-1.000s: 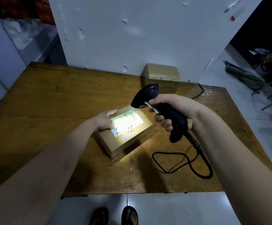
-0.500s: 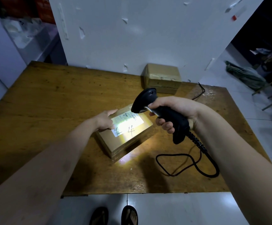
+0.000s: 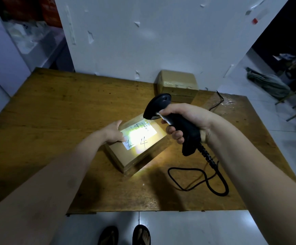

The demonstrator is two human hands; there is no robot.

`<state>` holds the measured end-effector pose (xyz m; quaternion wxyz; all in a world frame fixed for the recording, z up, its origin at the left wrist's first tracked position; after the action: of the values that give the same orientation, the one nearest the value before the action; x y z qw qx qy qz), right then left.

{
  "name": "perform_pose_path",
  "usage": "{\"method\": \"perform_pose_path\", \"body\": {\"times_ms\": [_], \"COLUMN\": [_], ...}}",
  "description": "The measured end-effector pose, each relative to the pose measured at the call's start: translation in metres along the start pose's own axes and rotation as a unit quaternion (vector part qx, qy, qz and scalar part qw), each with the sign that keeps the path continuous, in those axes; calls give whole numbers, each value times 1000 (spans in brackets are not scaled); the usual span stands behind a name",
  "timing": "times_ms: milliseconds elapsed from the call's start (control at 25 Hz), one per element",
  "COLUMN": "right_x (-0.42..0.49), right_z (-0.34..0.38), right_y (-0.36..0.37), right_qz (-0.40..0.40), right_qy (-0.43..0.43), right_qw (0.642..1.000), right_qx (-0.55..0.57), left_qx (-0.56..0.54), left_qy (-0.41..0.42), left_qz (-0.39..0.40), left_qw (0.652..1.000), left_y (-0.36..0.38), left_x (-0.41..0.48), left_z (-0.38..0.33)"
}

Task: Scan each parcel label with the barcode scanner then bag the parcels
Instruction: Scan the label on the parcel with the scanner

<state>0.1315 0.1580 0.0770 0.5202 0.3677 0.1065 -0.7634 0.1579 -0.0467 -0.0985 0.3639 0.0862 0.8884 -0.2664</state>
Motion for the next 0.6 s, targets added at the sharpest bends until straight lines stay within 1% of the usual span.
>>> {"method": "perform_pose_path", "body": {"times_ms": [40,80,120,160,200,240,320,480,600], "right_x": [0,-1,-2,-3,-4,-6,-9,-11,-18], "right_z": [0,1,2,2,2,1,-4,-12,-10], "right_y": [2,3,6,9,12,16,25,40,49], "right_qz": [-9,-19,-28,-35,-38,-39,-42,-46,-58], "right_qy": [-9,-21,-33,-47,-62,-76,-97,-120,-157], "right_qw": [1000,999,998,997,995,993,988,982,975], "right_qx": [10,22,35,51,68,86,114,140,145], "left_qx": [-4,-41,-104,-185,-262,-320,-394,-464,-506], "left_qy": [-24,-59,-96,-113,-108,-85,-21,52,112], "left_qz": [11,37,76,113,129,124,85,22,-43], "left_qw": [1000,997,987,970,950,935,915,884,854], "left_y": [0,2,8,19,31,43,63,83,86], "left_x": [-4,-8,-12,-21,-27,-31,-32,-35,-38], "left_z": [2,9,18,26,34,43,59,62,50]}}
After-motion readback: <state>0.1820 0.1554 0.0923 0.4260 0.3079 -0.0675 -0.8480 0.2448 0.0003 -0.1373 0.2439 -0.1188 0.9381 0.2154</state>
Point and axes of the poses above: each hand's wrist, its own x-axis towards the middle knuckle, its own y-axis out of the palm, z = x × y, the point moved 3 cm from there along x, towards the middle knuckle, and after that the axes turned 15 degrees about z, right-handed, at the moved point
